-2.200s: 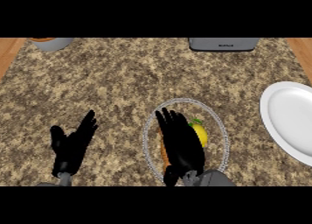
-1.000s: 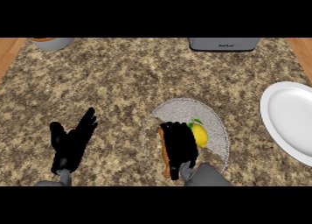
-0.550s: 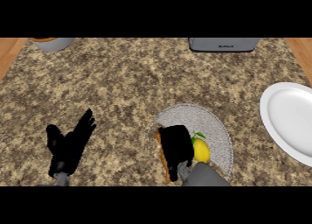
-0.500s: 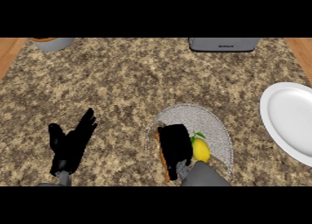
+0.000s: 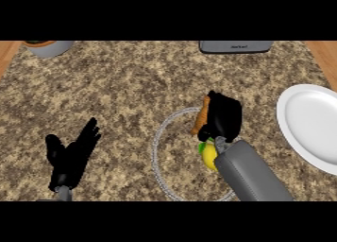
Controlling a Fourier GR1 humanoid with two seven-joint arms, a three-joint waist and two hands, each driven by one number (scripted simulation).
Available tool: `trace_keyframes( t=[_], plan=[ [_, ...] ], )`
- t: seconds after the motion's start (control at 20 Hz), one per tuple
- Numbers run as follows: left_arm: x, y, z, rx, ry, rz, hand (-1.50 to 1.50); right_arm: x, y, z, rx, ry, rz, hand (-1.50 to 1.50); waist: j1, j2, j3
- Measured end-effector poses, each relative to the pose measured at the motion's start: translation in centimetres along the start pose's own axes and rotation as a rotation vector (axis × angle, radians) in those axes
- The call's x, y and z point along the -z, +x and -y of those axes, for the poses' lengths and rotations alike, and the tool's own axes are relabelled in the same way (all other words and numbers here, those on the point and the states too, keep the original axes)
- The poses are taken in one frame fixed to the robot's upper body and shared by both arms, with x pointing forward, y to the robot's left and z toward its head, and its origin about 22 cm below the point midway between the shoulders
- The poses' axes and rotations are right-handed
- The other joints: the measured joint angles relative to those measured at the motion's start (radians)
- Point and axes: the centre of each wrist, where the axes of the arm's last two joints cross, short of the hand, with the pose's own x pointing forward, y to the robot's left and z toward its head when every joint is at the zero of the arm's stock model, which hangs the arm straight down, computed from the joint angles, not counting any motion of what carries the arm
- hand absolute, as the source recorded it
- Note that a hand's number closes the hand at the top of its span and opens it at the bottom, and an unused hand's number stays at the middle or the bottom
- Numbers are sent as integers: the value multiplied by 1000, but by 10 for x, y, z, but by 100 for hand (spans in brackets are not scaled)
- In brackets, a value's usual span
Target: Pick the croissant from the placemat and place it in the plate
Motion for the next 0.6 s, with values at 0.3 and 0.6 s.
trace_keyframes(
  t=[0.3, 0.6],
  plan=[
    [1, 3, 1, 3, -10, 13, 0, 72, -37, 58, 64, -303, -412, 150, 19, 12, -3],
    [3, 7, 8, 12, -35, 28, 0, 111, -64, 105, 66, -556, -613, 150, 57, 22, -3]
  ],
)
